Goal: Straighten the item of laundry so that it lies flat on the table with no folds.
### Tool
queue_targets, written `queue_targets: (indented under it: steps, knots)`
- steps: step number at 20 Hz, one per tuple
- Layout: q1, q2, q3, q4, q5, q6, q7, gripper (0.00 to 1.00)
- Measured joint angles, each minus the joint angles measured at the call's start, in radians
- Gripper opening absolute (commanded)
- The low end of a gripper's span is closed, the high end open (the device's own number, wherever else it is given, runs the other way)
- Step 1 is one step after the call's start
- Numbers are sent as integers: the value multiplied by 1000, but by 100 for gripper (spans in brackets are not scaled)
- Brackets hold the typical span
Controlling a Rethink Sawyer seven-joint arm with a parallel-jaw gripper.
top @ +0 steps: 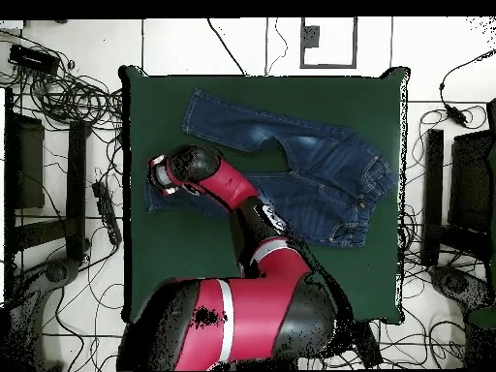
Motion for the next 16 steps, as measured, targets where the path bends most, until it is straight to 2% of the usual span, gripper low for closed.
queue_targets:
  steps: [6, 9, 16]
  knots:
    - [95, 7, -96, -84, 7, 49, 18, 0]
    - [176, 9, -196, -139, 6, 82, 61, 0]
    - [273, 0, -342, -164, -20, 112, 139, 0]
